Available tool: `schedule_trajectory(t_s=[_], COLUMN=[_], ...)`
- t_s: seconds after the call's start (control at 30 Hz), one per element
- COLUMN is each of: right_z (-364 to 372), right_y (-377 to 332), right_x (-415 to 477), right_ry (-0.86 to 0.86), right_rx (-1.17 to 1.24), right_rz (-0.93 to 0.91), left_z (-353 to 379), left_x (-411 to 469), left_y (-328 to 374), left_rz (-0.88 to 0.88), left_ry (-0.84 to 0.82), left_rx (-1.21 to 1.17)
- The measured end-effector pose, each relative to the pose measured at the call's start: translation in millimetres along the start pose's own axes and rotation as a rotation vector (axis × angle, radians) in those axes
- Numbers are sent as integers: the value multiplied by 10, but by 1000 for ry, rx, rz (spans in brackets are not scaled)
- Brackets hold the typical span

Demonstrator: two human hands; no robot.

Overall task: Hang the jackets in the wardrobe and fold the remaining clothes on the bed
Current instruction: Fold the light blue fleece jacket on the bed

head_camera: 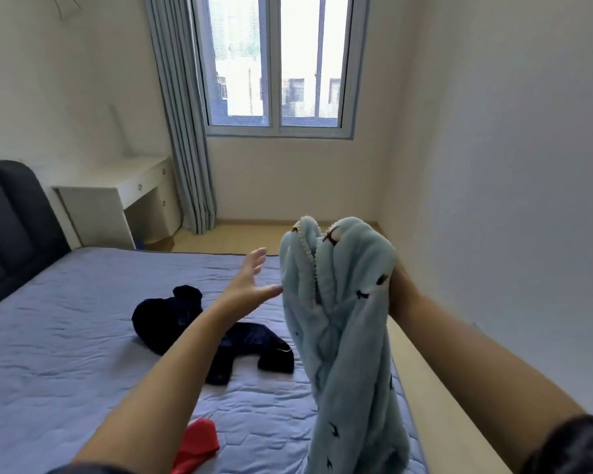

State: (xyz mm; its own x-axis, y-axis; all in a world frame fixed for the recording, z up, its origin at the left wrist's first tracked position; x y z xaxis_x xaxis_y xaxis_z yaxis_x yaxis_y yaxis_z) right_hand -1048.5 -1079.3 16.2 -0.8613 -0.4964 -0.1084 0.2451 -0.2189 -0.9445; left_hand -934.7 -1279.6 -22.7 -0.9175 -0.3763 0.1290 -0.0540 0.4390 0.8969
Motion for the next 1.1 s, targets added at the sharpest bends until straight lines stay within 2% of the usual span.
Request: schedule_trajectory(t_s=[0.07, 0.13, 0.17, 0.2, 0.27, 0.33, 0.4, 0.47, 0.6, 0.67, 0.73, 0.8, 0.9, 0.97, 1.03, 1.1], right_z=[-65, -116, -182, -261, -373, -546, -737, -773, -620, -521, -427, -338, -77, 59, 143, 212], right_y=[-86, -197, -271, -330, -469, -436, -185, 88, 559, 792, 994, 1184, 1374, 1401, 1333, 1284], right_x=[-1, -54, -53, 13, 87, 170, 155, 77, -53, -110, -108, -52, 53, 114, 172, 268], right_ry=[6, -47, -30, -8, 23, 108, 136, 57, -112, -124, -45, 34, -88, -86, -66, -148], right_rx=[83, 1, -63, -93, -113, -183, -219, -187, 69, 146, 105, -58, -306, -305, -175, -16], right_rz=[32, 45, 23, 13, 12, 78, 249, 318, 180, 114, 134, 193, 119, 17, -63, -68], left_z=[140, 309, 367, 381, 287, 162, 139, 157, 114, 71, 9, -69, -171, -237, -315, -411], left_x=[37, 43, 44, 61, 130, 210, 283, 354, 463, 490, 475, 444, 363, 287, 203, 141], left_y=[130, 148, 162, 185, 284, 487, 670, 769, 868, 927, 995, 1047, 1080, 1047, 1000, 979], left_rz=[47, 40, 39, 51, 110, 234, 300, 302, 281, 259, 234, 225, 220, 194, 155, 130], left_ry=[-218, -390, -388, -308, -49, 91, 80, 78, 168, 158, 142, 126, 97, 91, 73, 54], left_rx=[9, -67, -134, -199, -291, -258, -175, -125, -87, -115, -146, -139, -97, -157, -255, -339])
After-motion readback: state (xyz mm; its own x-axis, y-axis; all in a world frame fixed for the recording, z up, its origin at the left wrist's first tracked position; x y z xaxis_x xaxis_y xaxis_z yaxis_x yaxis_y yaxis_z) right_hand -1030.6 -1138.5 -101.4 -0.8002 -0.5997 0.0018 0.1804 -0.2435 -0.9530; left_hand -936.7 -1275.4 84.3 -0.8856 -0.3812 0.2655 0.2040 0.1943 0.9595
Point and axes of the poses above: each hand's wrist, its own x-axis towards the middle knuckle, its own z-axis out of the palm, y = z × x, the point moved 4 cm from there along x, towards the middle knuckle, and after that the axes turned 1 degree about x, right-handed, at the moved point
